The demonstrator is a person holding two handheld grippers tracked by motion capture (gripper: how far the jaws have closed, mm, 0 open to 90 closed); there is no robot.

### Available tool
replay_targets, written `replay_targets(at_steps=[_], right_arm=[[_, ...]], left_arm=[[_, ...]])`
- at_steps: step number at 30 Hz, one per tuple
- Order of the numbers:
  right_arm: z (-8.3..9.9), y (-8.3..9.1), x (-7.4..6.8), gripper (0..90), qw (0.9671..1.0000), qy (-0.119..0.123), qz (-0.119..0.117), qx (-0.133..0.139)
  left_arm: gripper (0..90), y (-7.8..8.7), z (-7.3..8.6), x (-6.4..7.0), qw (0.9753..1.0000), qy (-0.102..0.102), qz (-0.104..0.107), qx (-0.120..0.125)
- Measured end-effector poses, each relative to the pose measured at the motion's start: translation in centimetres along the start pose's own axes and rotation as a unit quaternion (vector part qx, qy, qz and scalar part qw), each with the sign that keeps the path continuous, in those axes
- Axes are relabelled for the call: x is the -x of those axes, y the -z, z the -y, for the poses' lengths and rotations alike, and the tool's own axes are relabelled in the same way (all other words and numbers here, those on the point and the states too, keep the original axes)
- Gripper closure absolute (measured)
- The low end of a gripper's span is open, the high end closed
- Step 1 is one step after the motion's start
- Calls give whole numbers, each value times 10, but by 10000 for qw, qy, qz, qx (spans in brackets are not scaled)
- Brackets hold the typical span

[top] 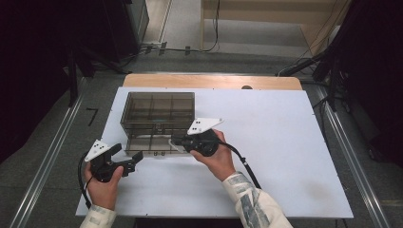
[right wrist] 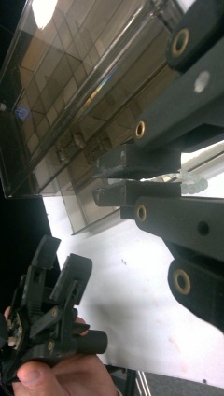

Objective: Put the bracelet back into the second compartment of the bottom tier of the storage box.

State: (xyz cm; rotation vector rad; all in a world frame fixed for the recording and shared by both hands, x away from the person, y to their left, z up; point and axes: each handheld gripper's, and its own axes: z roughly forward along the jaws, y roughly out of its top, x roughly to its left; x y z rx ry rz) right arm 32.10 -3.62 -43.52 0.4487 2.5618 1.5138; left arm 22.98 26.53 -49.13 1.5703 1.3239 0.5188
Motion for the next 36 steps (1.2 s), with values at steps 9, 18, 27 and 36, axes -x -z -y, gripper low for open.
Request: replay_targets(at_steps=[9, 18, 27, 36], right_arm=[[-5, -12, 4, 835, 10000, -23, -2, 57], [-8, -29, 9, 835, 9999, -87, -35, 49], [-7, -45, 13, 835, 9999, -151, -51, 16], [-8, -58, 13, 835, 9998, -181, -97, -43]], left_arm=[[45, 0, 0, 0, 10000, 11, 9, -3], [45, 0, 0, 0, 10000, 13, 12, 3], [45, 0, 0, -1, 10000, 14, 15, -7], [45, 0, 0, -1, 10000, 17, 29, 1]])
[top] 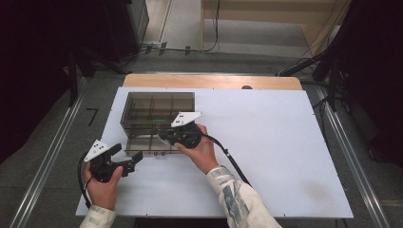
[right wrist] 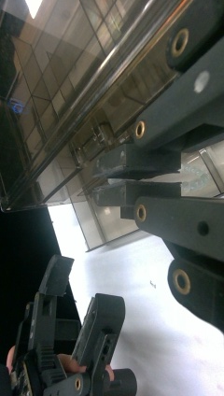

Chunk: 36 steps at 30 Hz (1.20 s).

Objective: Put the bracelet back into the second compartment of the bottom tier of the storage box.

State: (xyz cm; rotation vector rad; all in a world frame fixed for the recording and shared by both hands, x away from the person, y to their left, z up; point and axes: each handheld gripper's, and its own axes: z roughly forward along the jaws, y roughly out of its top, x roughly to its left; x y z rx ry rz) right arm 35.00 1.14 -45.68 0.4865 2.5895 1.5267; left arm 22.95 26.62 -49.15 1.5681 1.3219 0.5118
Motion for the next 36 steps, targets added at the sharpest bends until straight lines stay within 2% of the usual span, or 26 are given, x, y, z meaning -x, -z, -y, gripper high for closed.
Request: replay_targets(at_steps=[11, 30, 36], right_arm=[[2, -9, 0, 808, 9999, -21, 1, -111], [-1, -2, -3, 804, 9999, 68, -68, -122], [-1, 1, -4, 724, 9999, 50, -90, -114]], left_arm=[[45, 0, 0, 0, 10000, -13, 0, -9], [45, 0, 0, -1, 10000, -7, 7, -2], [44, 0, 0, 0, 10000, -6, 8, -12]])
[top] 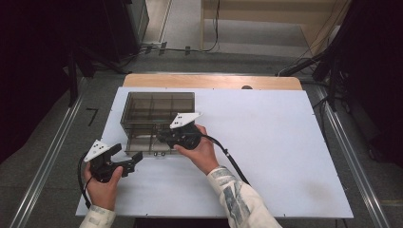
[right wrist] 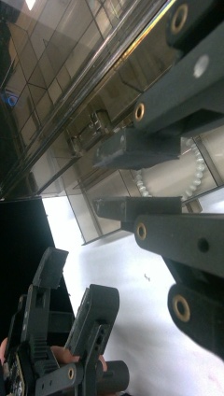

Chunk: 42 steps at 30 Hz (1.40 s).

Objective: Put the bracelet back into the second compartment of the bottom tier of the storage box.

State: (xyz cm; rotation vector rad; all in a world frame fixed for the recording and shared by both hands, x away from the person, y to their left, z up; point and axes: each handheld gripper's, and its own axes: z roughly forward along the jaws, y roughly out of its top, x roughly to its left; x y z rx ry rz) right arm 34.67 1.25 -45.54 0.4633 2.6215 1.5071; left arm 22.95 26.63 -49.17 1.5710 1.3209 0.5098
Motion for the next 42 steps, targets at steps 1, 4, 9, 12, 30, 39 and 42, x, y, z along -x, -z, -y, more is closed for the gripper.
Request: replay_targets(at_steps=[1, 4, 9, 12, 30, 39, 42], right_arm=[[0, 0, 0, 713, 10000, 5, -10, -1], [1, 0, 0, 681, 10000, 9, -20, -18], [3, -1, 1, 576, 10000, -24, -11, -85], [4, -3, 0, 529, 9999, -39, 14, -157], [8, 9, 1, 330, 9996, -65, 146, -245], [16, 21, 3, 275, 9992, -102, 259, -279], [19, 26, 2, 266, 9992, -97, 271, -263]], left_arm=[[44, 0, 0, 0, 10000, -3, 0, -2], [44, 0, 0, 0, 10000, -3, 3, -3], [44, 0, 0, 0, 10000, -2, 12, -13], [45, 0, 0, 0, 10000, -8, 10, -14], [45, -2, 0, 1, 10000, -17, 21, -41], [44, -2, 0, 1, 10000, -33, 2, -61], [45, -2, 0, 1, 10000, -34, 5, -66]])
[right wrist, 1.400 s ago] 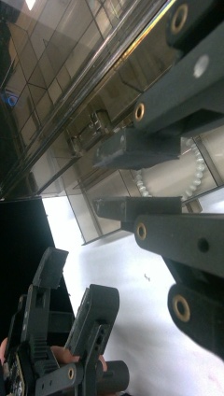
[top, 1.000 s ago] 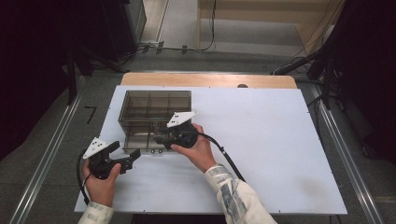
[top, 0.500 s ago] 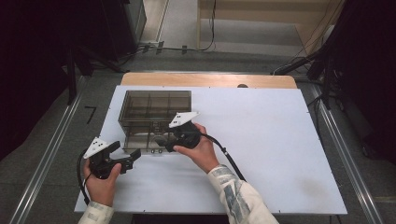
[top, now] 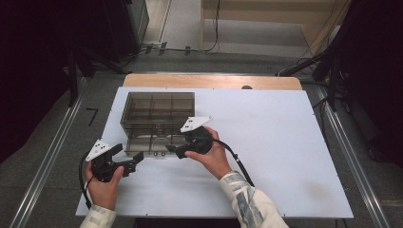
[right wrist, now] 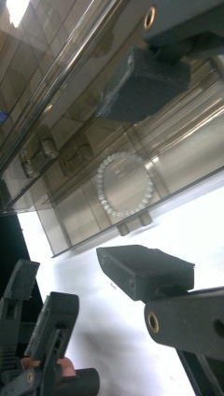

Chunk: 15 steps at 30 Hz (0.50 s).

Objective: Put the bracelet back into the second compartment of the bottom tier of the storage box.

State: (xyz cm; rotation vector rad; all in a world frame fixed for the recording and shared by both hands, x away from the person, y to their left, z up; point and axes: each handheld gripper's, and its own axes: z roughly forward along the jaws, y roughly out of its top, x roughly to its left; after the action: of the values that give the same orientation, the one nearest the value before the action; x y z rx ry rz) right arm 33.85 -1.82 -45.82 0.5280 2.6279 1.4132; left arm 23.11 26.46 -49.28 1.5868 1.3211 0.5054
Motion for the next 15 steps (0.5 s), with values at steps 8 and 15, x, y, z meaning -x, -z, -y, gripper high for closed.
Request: replay_targets(at_steps=[8, 15], right_arm=[[10, 20, 6, 262, 9998, -11, 198, 57], [22, 38, 12, 254, 9992, -41, 388, 48]], left_arm=[[45, -1, 0, 0, 10000, 1, -5, -2], [44, -1, 0, 1, 10000, -2, -11, -5]])
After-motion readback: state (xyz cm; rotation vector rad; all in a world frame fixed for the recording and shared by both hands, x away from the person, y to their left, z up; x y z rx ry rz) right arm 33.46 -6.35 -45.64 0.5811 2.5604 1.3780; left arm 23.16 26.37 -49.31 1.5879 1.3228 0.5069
